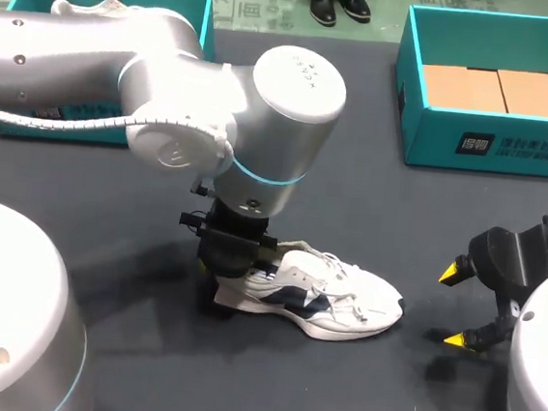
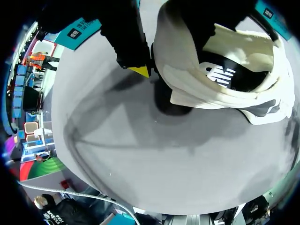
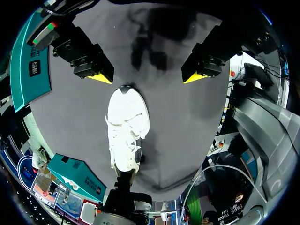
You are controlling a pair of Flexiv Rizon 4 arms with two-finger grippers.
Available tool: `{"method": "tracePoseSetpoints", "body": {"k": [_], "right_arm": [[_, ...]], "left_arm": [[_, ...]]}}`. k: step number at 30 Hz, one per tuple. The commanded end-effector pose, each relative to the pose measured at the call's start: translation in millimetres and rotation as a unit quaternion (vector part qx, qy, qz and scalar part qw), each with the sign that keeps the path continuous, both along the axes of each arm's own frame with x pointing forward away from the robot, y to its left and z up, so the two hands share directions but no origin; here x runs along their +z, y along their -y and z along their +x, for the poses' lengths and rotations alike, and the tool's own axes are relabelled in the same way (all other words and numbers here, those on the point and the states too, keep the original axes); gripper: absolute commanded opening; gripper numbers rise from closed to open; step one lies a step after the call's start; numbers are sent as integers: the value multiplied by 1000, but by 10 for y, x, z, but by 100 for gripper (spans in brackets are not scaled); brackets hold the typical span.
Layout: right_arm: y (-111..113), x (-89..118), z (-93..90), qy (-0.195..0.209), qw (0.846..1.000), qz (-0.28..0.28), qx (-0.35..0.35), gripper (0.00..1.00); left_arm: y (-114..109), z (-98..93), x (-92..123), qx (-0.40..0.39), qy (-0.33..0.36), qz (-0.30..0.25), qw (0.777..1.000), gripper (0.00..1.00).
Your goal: Take the shoe out of the shoebox, open the shoe tongue, remove and reinsert the insole, then place the shoe into the shoebox
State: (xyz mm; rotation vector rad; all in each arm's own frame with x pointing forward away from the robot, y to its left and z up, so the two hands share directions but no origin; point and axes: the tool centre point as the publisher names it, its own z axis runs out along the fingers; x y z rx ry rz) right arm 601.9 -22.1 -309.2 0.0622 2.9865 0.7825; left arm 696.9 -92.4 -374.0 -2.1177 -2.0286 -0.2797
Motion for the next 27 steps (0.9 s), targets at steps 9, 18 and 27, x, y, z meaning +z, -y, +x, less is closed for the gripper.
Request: {"method": "tracePoseSetpoints", "body": {"k": [9, 18, 27], "right_arm": [[2, 5, -25, 2, 1000, -1, -1, 100], [2, 5, -25, 2, 1000, -1, -1, 100], [2, 5, -25, 2, 1000, -1, -1, 100]], "left_arm": [[43, 33, -153, -12, -7, -1, 1000, 0], [19, 40, -208, -12, -16, -4, 1000, 24], [-17, 11, -45, -12, -10, -23, 1000, 100]]}}
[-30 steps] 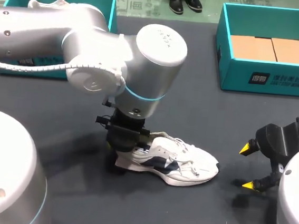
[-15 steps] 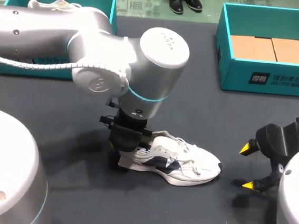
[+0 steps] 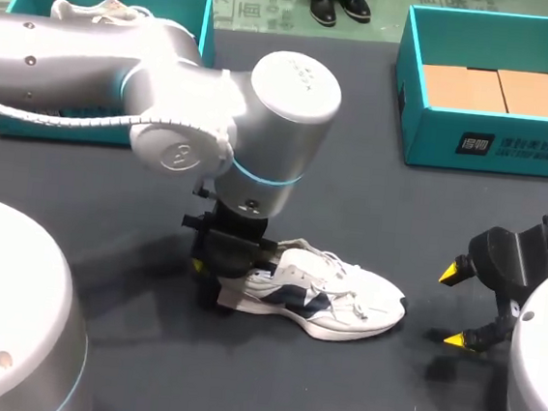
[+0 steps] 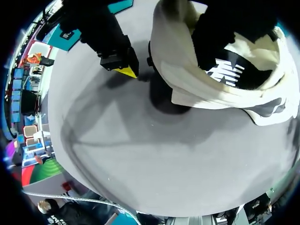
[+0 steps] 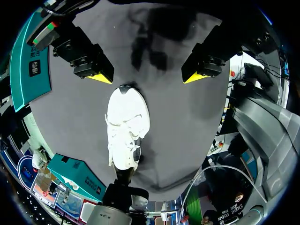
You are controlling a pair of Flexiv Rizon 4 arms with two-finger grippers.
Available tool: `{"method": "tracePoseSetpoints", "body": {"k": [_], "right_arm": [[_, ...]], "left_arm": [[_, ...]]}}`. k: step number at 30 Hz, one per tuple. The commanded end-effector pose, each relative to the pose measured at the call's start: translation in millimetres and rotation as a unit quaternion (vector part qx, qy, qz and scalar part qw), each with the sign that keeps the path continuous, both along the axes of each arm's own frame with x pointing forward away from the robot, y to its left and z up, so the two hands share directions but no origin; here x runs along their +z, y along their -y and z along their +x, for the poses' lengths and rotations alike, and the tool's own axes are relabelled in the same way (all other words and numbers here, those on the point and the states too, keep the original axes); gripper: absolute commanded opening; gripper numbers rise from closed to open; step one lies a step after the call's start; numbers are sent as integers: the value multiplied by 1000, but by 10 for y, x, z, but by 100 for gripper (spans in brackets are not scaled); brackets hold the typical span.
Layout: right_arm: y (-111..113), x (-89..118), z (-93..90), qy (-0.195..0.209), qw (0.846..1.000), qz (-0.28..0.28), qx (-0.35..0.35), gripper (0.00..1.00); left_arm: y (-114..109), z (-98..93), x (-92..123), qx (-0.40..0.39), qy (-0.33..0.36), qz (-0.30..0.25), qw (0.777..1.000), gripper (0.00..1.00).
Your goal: Take the shoe out of the shoebox, open the shoe tongue, remove and reinsert the insole, then place the shoe into the shoebox
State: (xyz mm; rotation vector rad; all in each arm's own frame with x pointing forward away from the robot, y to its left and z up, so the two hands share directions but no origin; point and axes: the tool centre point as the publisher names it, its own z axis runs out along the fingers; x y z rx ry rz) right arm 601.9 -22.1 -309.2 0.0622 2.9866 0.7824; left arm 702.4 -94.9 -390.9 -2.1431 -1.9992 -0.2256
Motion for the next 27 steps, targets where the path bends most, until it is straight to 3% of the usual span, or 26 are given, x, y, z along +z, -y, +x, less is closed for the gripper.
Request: {"method": "tracePoseSetpoints", "body": {"k": [1, 14, 21, 27], "right_arm": [[2, 5, -25, 2, 1000, -1, -1, 100], [2, 5, -25, 2, 1000, -1, -1, 100], [2, 5, -25, 2, 1000, -1, -1, 100], [2, 5, -25, 2, 1000, -1, -1, 100]], "left_arm": [[-41, -52, 170, 0, 11, -17, 1000, 100], [-88, -171, 780, 13, 25, -70, 997, 100], [-189, -177, 1014, 75, -4, -113, 991, 100], [-385, -209, 1203, 170, -60, -172, 968, 100]]}}
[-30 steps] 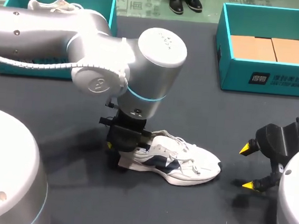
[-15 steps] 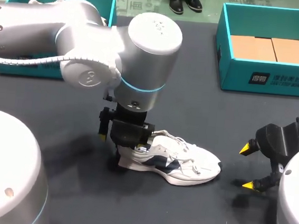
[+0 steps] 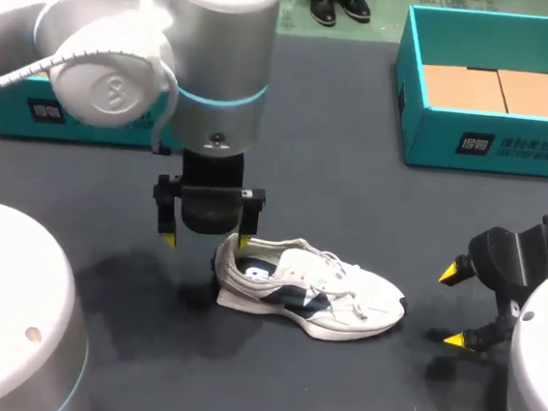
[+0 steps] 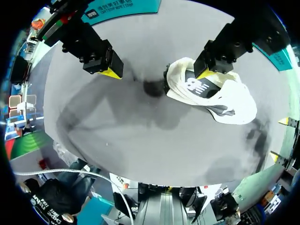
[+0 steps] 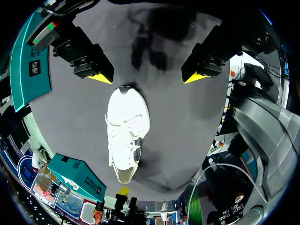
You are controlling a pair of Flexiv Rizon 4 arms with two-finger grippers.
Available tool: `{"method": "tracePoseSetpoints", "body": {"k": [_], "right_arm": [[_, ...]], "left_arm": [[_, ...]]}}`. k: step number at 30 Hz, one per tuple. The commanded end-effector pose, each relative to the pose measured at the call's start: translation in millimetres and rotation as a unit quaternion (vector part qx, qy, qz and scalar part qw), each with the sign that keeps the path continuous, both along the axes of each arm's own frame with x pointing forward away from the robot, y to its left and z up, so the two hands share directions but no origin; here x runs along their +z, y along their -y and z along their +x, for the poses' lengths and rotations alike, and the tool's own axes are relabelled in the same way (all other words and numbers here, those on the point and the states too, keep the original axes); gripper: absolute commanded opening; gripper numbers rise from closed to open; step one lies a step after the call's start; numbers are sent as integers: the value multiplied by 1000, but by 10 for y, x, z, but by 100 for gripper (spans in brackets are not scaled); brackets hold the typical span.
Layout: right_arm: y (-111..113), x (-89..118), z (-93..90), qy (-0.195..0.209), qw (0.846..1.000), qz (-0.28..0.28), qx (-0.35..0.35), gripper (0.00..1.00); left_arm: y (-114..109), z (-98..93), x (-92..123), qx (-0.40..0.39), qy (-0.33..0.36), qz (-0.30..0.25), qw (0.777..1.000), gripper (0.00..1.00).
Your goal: Take the shoe out of the shoebox, open the shoe tongue, remove and reinsert the insole, then place the shoe into the shoebox
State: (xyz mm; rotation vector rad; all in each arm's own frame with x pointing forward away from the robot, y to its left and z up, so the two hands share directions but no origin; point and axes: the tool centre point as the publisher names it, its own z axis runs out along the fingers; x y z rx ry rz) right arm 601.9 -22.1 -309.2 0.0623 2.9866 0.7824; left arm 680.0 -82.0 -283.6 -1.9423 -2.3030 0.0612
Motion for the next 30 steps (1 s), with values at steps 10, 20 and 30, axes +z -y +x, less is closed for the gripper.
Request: {"method": "tracePoseSetpoints", "body": {"k": [10, 20, 30], "right_arm": [[2, 5, -25, 2, 1000, -1, -1, 100], [2, 5, -25, 2, 1000, -1, -1, 100], [2, 5, -25, 2, 1000, -1, -1, 100]], "left_arm": [[-427, -42, 282, 143, -105, -122, 977, 100], [-427, -42, 282, 143, -105, -122, 977, 100], [-528, 125, 207, 361, -249, -203, 875, 100]]}}
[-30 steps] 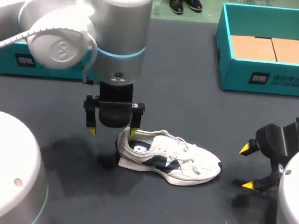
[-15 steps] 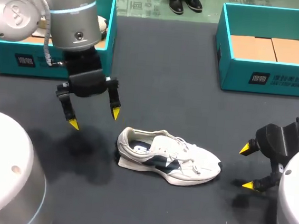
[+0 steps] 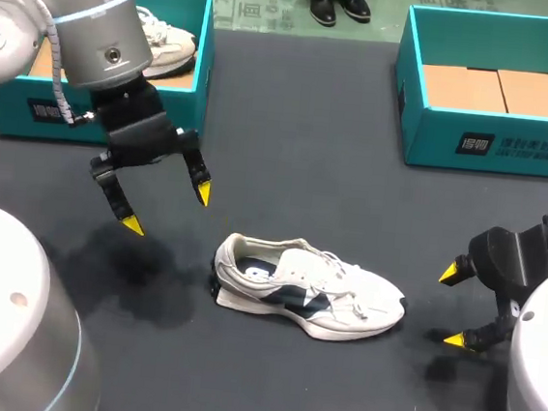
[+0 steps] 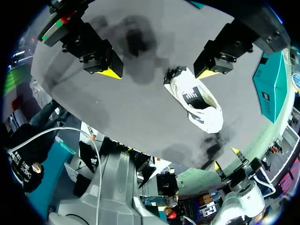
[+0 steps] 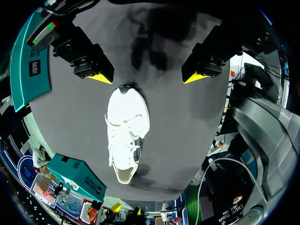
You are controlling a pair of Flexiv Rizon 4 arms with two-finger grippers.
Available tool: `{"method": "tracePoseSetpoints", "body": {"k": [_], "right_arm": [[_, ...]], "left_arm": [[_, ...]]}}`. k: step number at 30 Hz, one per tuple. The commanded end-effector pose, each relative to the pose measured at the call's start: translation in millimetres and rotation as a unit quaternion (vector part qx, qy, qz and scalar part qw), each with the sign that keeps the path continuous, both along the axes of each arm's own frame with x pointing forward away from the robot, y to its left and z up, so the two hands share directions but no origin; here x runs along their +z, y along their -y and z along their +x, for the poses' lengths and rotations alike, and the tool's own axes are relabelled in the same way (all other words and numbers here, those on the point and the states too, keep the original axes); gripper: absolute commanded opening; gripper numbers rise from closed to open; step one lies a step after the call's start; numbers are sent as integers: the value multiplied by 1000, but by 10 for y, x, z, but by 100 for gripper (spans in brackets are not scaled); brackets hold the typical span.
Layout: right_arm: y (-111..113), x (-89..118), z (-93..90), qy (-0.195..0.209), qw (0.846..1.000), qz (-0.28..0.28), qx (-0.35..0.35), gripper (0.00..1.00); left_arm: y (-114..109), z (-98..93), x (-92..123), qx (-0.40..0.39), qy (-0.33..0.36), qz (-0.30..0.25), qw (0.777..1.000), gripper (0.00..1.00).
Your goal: Take the shoe out of the shoebox, open the shoe tongue, remove and reinsert the insole, then place the shoe into the shoebox
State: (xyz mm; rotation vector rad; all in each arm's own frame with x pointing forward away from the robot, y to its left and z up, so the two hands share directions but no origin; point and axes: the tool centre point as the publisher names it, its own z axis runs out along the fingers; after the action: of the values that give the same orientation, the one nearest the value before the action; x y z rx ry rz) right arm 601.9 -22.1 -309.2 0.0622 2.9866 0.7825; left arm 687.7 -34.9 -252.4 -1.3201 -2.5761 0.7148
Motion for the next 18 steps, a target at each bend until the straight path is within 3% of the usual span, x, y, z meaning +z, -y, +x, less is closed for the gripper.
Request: {"method": "tracePoseSetpoints", "body": {"k": [1, 4, 18], "right_arm": [[2, 5, -25, 2, 1000, -1, -1, 100], [2, 5, -25, 2, 1000, -1, -1, 100], [2, 5, -25, 2, 1000, -1, -1, 100]], "left_arm": [[-66, 52, -113, 143, -112, -84, 980, 100], [-81, 33, -128, 185, -154, -97, 966, 100], [-81, 33, -128, 185, -154, -97, 966, 100]]}}
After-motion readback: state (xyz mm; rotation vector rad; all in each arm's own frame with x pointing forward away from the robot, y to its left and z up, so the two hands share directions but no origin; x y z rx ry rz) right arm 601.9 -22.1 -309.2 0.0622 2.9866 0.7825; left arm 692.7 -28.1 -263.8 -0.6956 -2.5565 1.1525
